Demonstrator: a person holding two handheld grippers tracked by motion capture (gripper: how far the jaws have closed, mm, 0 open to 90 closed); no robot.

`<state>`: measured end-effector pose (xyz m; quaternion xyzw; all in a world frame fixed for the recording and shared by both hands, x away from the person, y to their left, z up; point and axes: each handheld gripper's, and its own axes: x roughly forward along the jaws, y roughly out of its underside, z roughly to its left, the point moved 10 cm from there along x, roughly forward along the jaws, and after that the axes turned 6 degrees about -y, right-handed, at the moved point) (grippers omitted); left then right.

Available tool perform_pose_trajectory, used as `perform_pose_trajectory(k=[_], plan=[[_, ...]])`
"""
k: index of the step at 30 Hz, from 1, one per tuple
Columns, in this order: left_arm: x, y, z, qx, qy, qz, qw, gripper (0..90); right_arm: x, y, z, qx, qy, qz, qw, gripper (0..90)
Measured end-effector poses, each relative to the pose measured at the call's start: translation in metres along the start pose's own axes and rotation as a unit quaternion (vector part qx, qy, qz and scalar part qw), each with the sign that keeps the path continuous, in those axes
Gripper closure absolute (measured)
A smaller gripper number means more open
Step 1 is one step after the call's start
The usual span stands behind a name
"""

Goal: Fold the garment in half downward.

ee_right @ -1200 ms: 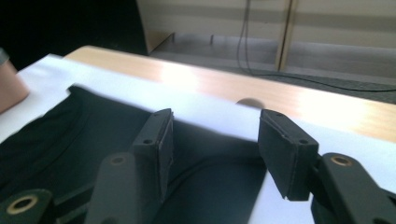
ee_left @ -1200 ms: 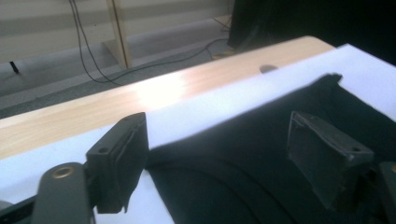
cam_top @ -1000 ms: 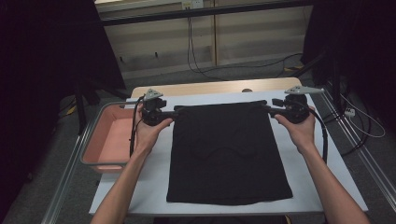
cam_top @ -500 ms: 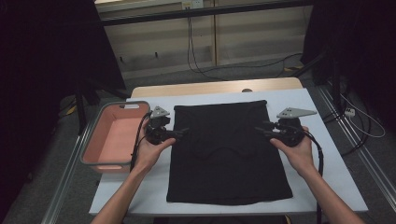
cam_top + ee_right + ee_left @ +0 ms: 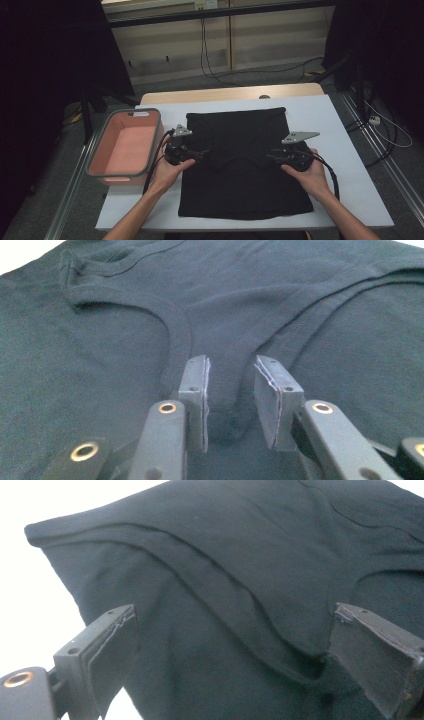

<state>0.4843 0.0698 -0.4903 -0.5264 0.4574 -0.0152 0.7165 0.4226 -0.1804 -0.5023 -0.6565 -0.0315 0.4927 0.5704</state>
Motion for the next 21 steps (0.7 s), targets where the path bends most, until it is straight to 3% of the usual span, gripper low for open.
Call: perform_pose_trajectory(k=[1,14,18,21], plan=[[0.001,0.001,-0.001,0.010,0.000,0.003,0.9999,6.7,0.001,0.000,0.000,0.000,-0.001,0.000,1.0000,67.1],[0.007,0.005,-0.022,0.026,0.016,0.017,0.9994,11.0,0.016,0.015,0.006,-0.011,-0.010,0.046,0.9988,58.6],[0.009,0.008,-0.025,0.028,0.020,0.025,0.9991,13.3,0.017,0.019,0.008,-0.015,-0.010,0.054,0.9984,62.5],[0.010,0.012,-0.028,0.031,0.030,0.037,0.9984,21.8,0.015,0.021,0.010,-0.016,-0.014,0.055,0.9983,69.5]])
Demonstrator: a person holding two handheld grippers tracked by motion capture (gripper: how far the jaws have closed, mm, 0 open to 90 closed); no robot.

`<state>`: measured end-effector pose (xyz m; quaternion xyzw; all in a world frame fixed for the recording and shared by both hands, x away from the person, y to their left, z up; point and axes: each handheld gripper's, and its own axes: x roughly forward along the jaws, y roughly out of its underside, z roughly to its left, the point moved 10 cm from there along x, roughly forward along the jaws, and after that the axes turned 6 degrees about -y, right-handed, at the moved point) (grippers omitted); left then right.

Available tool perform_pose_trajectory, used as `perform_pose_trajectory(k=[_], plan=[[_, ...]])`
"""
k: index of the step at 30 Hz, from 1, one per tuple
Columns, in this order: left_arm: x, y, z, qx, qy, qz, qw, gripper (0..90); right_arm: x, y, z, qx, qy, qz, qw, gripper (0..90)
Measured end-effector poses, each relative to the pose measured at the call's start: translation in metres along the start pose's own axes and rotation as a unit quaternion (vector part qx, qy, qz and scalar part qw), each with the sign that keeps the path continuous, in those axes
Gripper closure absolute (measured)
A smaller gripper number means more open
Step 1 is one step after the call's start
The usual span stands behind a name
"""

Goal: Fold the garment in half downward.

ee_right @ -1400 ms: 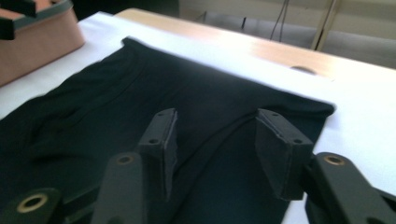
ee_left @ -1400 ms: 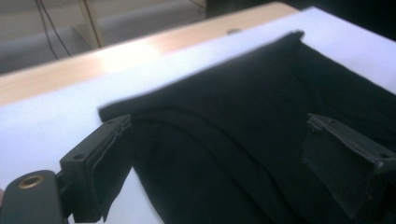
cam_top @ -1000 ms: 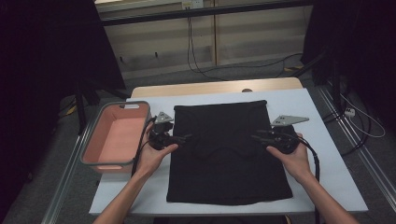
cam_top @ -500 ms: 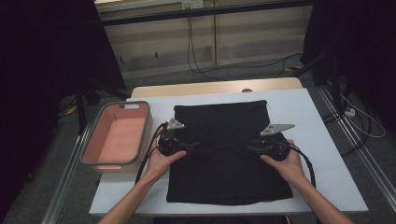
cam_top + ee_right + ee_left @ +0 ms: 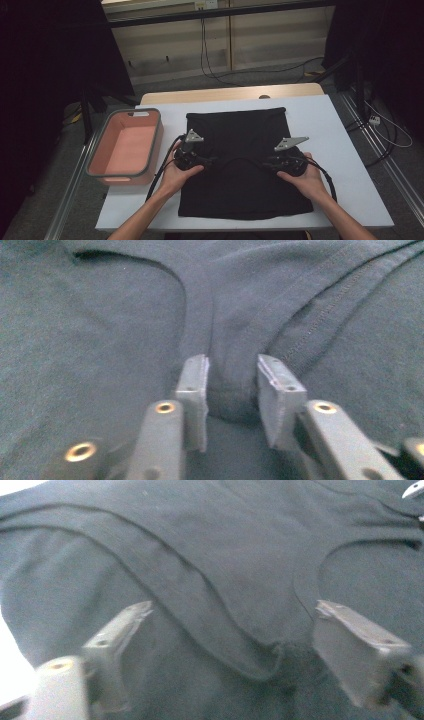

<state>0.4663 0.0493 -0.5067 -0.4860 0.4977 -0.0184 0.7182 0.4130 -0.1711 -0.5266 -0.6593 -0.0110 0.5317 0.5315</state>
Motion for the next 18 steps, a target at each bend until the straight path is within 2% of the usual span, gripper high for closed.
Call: perform_pose_trajectory(k=[3,6,9,11,18], plan=[[0.001,0.003,-0.005,0.002,0.015,0.010,0.9998,31.2,-0.001,0.001,0.000,0.003,-0.006,0.002,1.0000,79.1],[0.001,0.008,-0.011,0.009,0.033,0.020,0.9992,41.8,-0.001,0.001,0.002,0.003,-0.008,0.004,1.0000,84.7],[0.000,0.011,-0.017,0.008,0.051,0.024,0.9984,51.9,-0.002,-0.001,0.003,0.001,-0.006,0.001,1.0000,85.8],[-0.002,0.013,-0.020,0.008,0.061,0.028,0.9977,55.2,-0.005,-0.003,0.004,0.002,-0.007,-0.006,1.0000,86.0],[-0.005,0.025,-0.025,0.033,0.063,0.043,0.9965,74.3,-0.014,-0.008,0.000,0.010,-0.007,-0.029,0.9995,86.2]])
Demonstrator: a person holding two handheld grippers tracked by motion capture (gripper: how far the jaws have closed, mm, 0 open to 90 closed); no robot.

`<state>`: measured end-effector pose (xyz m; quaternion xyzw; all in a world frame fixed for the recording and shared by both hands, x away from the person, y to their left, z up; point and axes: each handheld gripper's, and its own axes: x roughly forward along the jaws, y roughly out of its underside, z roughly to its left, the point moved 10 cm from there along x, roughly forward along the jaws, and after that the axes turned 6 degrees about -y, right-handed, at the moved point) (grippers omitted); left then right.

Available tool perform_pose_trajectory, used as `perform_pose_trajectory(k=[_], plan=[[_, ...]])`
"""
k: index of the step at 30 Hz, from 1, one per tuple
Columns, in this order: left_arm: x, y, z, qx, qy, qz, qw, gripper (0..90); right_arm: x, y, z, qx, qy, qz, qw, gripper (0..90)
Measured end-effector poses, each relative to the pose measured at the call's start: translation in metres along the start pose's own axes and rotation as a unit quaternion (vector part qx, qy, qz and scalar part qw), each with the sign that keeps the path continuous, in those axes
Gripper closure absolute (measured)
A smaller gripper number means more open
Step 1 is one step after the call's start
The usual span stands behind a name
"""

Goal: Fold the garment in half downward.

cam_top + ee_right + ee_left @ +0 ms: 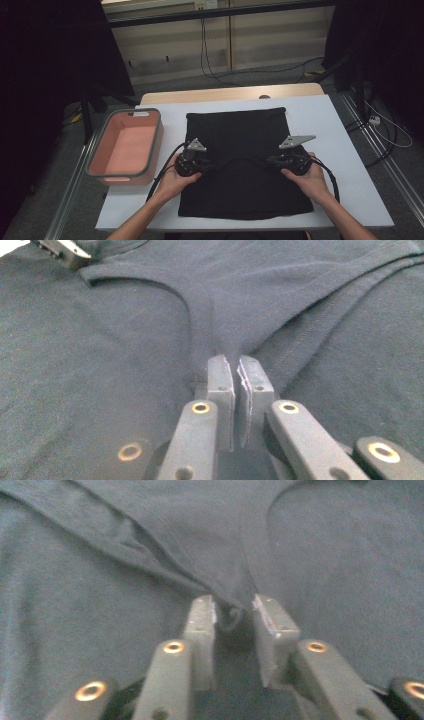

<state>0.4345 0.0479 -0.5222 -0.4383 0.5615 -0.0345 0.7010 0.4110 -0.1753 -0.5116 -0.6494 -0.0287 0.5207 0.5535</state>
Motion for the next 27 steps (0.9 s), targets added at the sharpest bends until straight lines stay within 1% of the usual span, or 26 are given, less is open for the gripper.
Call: perform_pose_trajectory(k=[2,4,7,11,14,16,18,19,24,27], plan=[[-0.001,0.000,-0.002,0.006,0.003,0.000,1.0000,79.5,-0.001,0.000,-0.001,0.000,0.001,-0.002,1.0000,86.1],[-0.003,-0.002,-0.003,0.004,0.004,-0.006,1.0000,83.4,-0.002,-0.001,-0.001,0.000,0.000,-0.004,1.0000,86.2],[-0.009,-0.007,-0.001,-0.008,0.008,-0.024,0.9997,84.9,-0.004,-0.003,-0.001,0.000,0.001,-0.010,0.9999,86.3],[-0.020,-0.016,0.004,-0.019,0.005,-0.052,0.9985,85.1,-0.008,-0.007,-0.003,0.003,0.002,-0.022,0.9998,86.5],[-0.027,-0.022,0.007,-0.027,0.003,-0.071,0.9971,85.2,-0.011,-0.012,-0.004,0.004,0.002,-0.033,0.9994,86.6],[-0.031,-0.027,0.007,-0.031,-0.002,-0.086,0.9958,85.4,-0.014,-0.015,-0.004,0.005,0.003,-0.041,0.9991,86.6],[-0.035,-0.030,0.007,-0.031,0.000,-0.094,0.9951,85.5,-0.018,-0.019,-0.005,0.006,0.004,-0.049,0.9988,86.7],[-0.037,-0.031,0.007,-0.032,-0.003,-0.098,0.9946,85.6,-0.020,-0.021,-0.005,0.006,0.003,-0.055,0.9985,86.8],[-0.047,-0.040,0.005,-0.037,0.001,-0.120,0.9921,86.0,-0.030,-0.030,-0.004,0.004,0.001,-0.074,0.9973,86.9],[-0.053,-0.043,0.004,-0.033,0.003,-0.130,0.9910,86.0,-0.035,-0.034,-0.002,0.002,0.000,-0.081,0.9967,87.0]])
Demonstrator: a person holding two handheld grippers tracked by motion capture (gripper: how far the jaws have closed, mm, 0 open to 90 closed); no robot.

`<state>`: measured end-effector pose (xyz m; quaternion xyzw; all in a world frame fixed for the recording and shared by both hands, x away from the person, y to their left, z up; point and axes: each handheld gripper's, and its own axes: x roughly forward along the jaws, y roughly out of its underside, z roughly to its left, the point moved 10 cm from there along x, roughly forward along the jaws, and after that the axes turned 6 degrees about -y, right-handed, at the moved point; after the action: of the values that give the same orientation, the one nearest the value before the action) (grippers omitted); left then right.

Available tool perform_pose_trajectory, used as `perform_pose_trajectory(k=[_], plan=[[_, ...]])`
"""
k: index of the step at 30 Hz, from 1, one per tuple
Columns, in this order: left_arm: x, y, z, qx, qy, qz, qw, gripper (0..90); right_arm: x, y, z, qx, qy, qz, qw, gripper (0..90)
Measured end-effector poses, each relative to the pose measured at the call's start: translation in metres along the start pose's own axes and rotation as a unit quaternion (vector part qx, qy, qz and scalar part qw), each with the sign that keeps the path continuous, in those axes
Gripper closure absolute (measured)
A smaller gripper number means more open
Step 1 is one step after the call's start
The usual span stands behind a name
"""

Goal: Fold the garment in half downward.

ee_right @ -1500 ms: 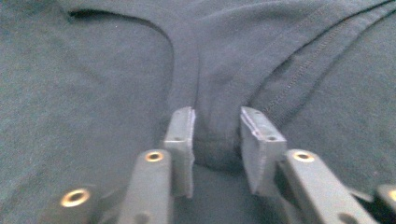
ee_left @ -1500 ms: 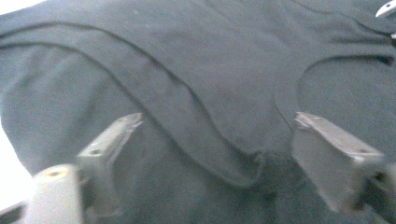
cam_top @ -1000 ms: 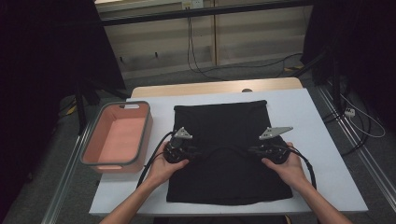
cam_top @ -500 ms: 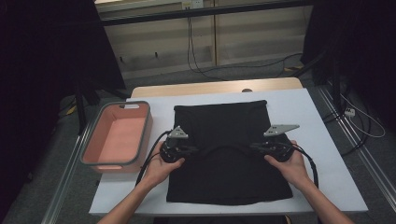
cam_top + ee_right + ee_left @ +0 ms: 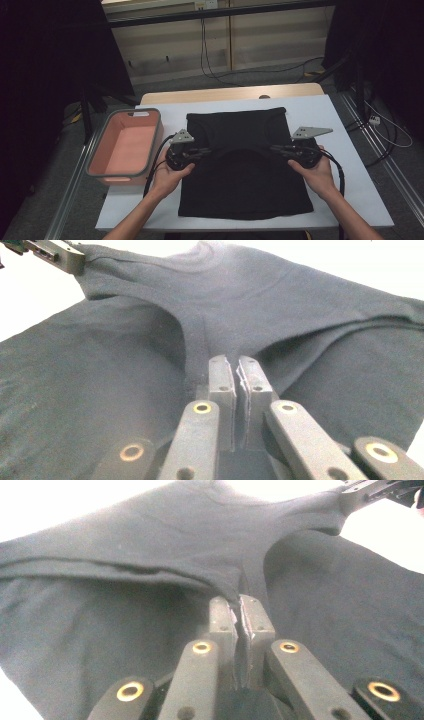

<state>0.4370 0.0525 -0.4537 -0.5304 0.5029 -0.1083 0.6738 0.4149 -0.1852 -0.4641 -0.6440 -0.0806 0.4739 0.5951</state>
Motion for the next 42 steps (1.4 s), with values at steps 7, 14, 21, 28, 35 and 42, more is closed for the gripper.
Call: perform_pose_trajectory(k=[7,14,21,28,35,42], plan=[[-0.005,-0.004,-0.004,0.001,0.005,-0.008,1.0000,86.1,-0.008,-0.008,0.003,-0.004,-0.002,-0.013,0.9999,87.0],[-0.012,-0.005,-0.007,0.004,0.006,-0.013,0.9999,86.1,-0.010,-0.009,0.010,-0.009,-0.008,-0.017,0.9998,87.1],[-0.018,-0.005,-0.013,0.008,0.011,-0.016,0.9998,86.1,-0.014,-0.009,0.019,-0.015,-0.012,-0.017,0.9997,87.1],[-0.022,0.000,-0.018,0.007,0.018,-0.018,0.9996,86.2,-0.018,-0.005,0.024,-0.016,-0.014,-0.015,0.9997,87.2],[-0.029,0.005,-0.026,0.010,0.028,-0.016,0.9994,86.2,-0.024,-0.002,0.031,-0.018,-0.018,-0.016,0.9995,87.1],[-0.033,0.012,-0.032,0.011,0.034,-0.014,0.9993,86.2,-0.032,0.007,0.038,-0.019,-0.021,-0.015,0.9995,87.2]])
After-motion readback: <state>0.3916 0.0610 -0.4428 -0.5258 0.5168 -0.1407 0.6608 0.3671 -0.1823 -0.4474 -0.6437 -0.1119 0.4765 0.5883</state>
